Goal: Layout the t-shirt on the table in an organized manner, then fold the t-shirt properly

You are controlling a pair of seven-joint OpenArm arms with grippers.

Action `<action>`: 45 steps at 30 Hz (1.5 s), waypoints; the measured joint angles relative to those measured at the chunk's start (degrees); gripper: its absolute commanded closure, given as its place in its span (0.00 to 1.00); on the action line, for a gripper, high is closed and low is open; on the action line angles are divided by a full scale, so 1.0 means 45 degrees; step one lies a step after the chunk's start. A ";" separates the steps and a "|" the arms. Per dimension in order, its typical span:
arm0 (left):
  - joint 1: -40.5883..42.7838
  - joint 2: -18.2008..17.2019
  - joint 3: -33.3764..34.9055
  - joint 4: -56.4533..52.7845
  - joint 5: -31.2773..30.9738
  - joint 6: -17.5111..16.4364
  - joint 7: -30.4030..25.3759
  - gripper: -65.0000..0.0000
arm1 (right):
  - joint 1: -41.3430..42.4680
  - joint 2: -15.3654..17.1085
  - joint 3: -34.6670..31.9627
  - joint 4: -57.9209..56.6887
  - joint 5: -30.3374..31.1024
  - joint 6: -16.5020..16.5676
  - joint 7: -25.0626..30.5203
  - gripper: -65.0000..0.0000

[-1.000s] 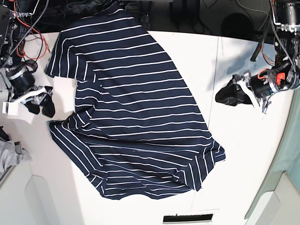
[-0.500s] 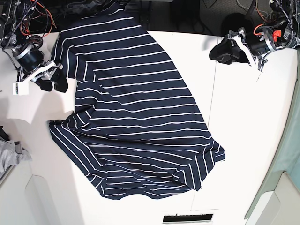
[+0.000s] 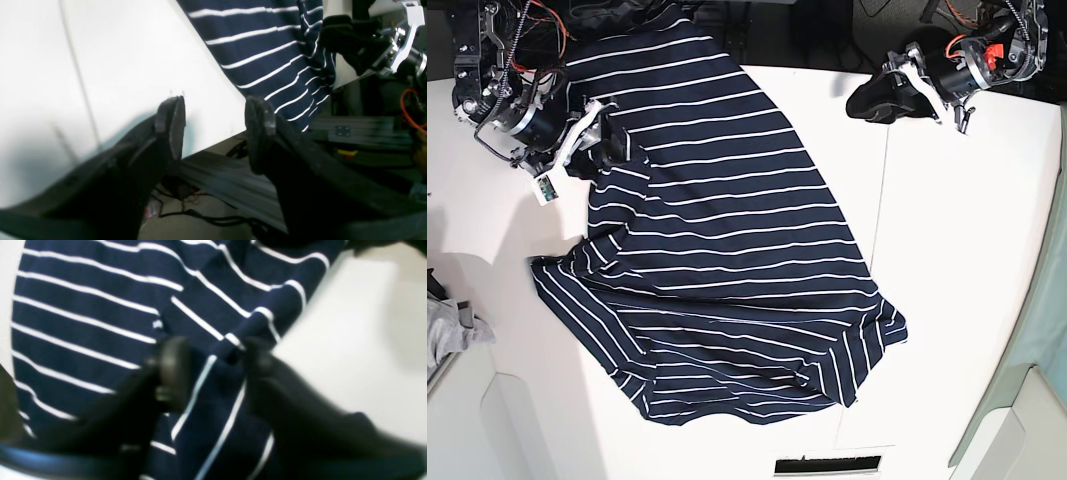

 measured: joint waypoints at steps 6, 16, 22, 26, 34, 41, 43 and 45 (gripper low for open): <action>0.0117 -0.0034 0.0000 0.0000 0.0194 0.0005 0.0000 0.52 | -0.0005 0.0044 0.0505 0.0340 0.0034 -0.0219 0.0063 1.00; 0.0170 -0.0034 0.0000 0.0000 0.0034 0.0005 0.0005 0.52 | 0.0034 0.0063 0.5309 0.1627 0.0442 -0.0491 0.0053 0.98; 0.0165 -0.0005 0.1122 0.0000 -0.0243 0.0000 -0.0019 0.52 | -0.0005 0.0029 0.6300 0.1603 0.2613 -0.0597 -0.2322 0.34; 0.0165 0.0000 0.2472 0.0000 0.0068 0.0005 -0.0160 0.46 | 0.0000 -0.0068 0.6329 0.1608 0.4211 -0.0593 -0.2880 0.34; 0.0112 0.1175 0.3546 0.0000 0.0787 0.0000 -0.0928 0.44 | -0.0015 -0.1559 0.5761 0.1603 0.5586 0.0000 -0.4114 0.34; -0.1273 0.2909 0.3546 -0.0044 0.4007 0.0714 -0.2297 0.44 | -0.0034 -0.1904 0.4177 0.1603 0.3317 -0.0049 -0.3424 0.34; -0.1846 0.3215 0.3808 -0.0398 0.4605 0.1146 -0.2414 0.44 | -0.0034 -0.1904 0.4172 0.1603 0.3269 -0.0068 -0.3424 0.34; -0.2375 0.3439 0.4153 -0.1141 0.5319 0.1627 -0.2594 0.44 | -0.0039 -0.1831 0.4177 0.1603 0.3259 -0.0078 -0.3424 0.34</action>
